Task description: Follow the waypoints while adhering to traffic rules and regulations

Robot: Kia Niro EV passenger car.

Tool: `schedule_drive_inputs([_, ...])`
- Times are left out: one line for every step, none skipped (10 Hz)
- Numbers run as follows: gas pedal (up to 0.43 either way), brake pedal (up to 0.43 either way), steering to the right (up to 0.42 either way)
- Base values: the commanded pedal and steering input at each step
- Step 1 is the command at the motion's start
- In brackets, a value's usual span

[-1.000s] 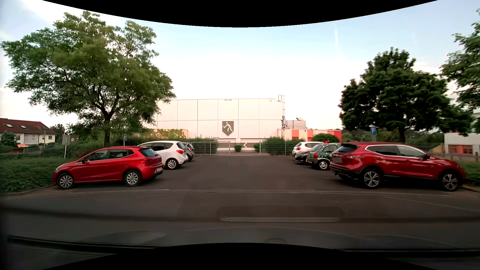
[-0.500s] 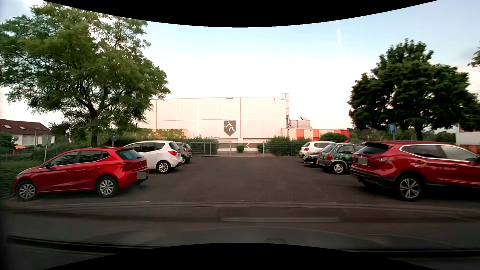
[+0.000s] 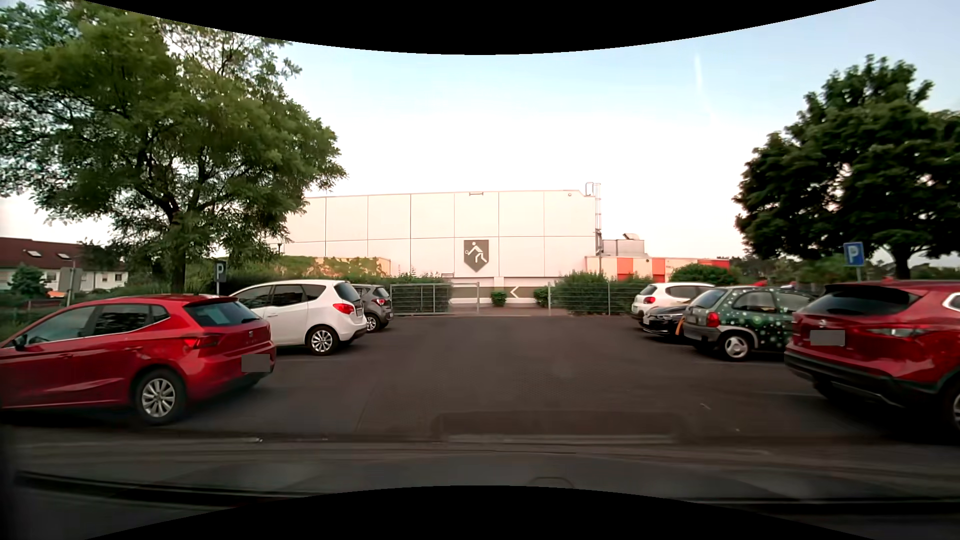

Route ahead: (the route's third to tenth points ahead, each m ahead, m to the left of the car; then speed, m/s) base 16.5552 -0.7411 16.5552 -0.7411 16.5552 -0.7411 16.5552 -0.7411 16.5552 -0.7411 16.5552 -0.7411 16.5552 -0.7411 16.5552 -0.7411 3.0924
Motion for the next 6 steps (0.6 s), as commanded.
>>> schedule_drive_inputs([0.0, 0.146, -0.124])
schedule_drive_inputs([0.0, 0.146, -0.126])
schedule_drive_inputs([0.0, 0.146, -0.127])
schedule_drive_inputs([0.0, 0.146, -0.129])
schedule_drive_inputs([0.0, 0.146, -0.129])
schedule_drive_inputs([0.0, 0.146, -0.127])
